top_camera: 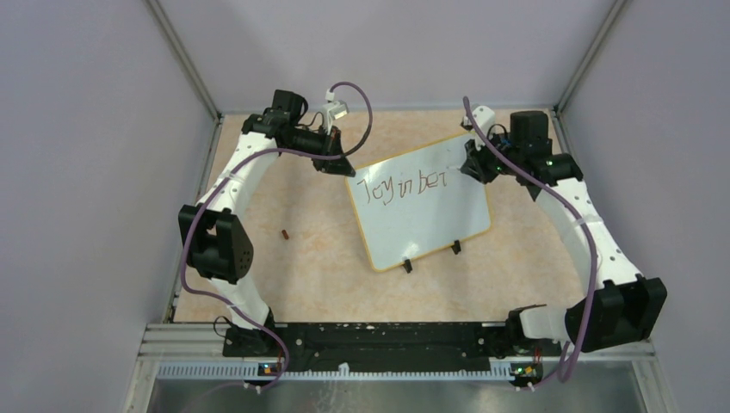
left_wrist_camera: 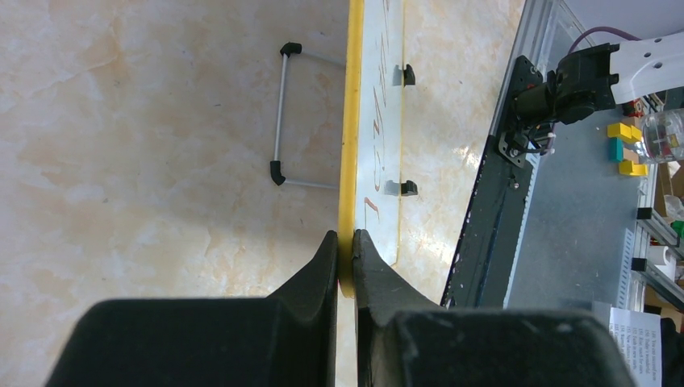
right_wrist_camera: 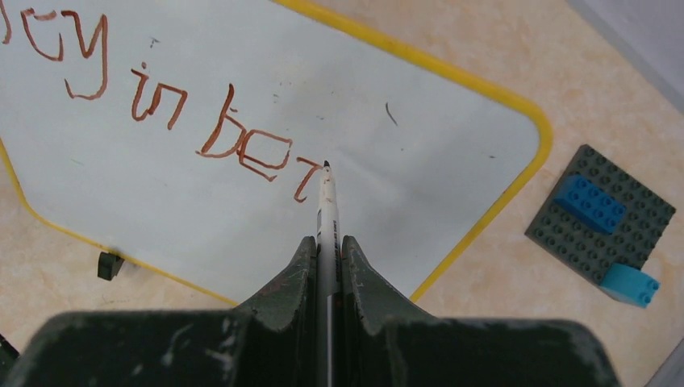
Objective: Write a sentence on the whiteboard
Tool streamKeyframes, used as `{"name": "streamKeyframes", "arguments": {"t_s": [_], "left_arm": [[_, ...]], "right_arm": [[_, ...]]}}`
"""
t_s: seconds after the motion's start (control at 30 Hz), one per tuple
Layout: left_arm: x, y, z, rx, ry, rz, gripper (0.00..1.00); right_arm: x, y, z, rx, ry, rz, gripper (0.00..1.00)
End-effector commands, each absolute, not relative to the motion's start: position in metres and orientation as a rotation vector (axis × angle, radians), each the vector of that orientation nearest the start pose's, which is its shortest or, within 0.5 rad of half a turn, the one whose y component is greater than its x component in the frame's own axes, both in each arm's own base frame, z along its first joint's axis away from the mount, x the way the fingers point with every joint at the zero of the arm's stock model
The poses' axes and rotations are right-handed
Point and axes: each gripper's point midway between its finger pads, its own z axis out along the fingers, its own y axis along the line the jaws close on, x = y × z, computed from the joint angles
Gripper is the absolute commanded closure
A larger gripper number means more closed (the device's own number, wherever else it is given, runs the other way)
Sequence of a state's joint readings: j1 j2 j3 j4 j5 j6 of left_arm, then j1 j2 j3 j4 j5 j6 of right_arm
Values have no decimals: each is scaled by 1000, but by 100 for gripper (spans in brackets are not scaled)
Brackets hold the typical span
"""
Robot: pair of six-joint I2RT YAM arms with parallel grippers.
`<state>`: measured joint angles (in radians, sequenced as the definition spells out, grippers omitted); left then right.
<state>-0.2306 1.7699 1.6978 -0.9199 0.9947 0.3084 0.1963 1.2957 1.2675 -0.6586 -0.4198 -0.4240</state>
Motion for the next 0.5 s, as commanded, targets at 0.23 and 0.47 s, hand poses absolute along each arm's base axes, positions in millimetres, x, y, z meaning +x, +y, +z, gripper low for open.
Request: {"name": "streamKeyframes", "arguments": {"t_s": [0.23,0.47], "left_arm": [[348,-228,250,991,2034,-1184,100],[347,-228,248,992,2037,-1186,100]], "right_arm": [[351,138,269,-890,1927,379,100],[359,141,260,-886,1935,382,100]]}}
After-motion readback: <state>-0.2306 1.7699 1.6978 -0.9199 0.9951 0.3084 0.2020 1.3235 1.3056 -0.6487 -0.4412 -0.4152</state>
